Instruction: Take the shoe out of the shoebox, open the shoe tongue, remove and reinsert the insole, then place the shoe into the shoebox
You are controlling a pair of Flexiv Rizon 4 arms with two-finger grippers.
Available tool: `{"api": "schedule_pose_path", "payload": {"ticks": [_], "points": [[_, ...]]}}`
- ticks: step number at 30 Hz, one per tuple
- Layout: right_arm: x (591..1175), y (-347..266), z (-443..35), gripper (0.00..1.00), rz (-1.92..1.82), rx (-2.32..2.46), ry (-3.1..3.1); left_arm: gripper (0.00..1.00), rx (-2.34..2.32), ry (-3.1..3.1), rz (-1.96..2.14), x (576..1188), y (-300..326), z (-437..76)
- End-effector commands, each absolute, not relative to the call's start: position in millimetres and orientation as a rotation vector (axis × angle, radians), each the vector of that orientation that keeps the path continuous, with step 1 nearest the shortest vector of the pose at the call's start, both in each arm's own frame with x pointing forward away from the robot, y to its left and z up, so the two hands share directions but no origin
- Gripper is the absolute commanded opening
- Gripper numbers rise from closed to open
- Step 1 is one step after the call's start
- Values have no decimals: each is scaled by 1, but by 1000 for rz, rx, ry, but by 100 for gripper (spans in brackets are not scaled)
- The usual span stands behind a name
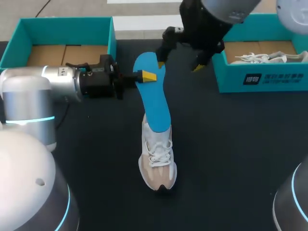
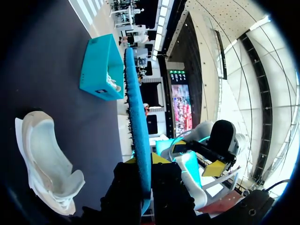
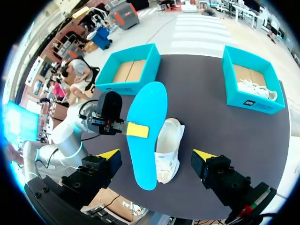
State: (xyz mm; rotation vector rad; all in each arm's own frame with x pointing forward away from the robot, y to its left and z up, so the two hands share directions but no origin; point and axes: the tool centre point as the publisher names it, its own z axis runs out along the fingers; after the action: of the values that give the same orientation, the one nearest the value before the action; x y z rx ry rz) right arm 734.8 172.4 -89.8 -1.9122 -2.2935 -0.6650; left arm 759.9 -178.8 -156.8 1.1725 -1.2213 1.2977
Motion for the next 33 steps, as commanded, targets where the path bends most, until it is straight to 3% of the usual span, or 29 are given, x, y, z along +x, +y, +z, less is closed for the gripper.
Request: {"api": "schedule_pose_path", "payload": {"ticks": [1, 16, 33], "points": [[732, 161, -105, 100, -934, -1654, -2106, 0, 1175, -1222, 1298, 759, -178, -157], [739, 160, -131, 100, -1181, -1465, -1805, 0, 1175, -1222, 1298, 759, -178, -157], [739, 160, -131, 100, -1181, -1465, -1805, 0, 1175, -1222, 1298, 759, -178, -157]]}}
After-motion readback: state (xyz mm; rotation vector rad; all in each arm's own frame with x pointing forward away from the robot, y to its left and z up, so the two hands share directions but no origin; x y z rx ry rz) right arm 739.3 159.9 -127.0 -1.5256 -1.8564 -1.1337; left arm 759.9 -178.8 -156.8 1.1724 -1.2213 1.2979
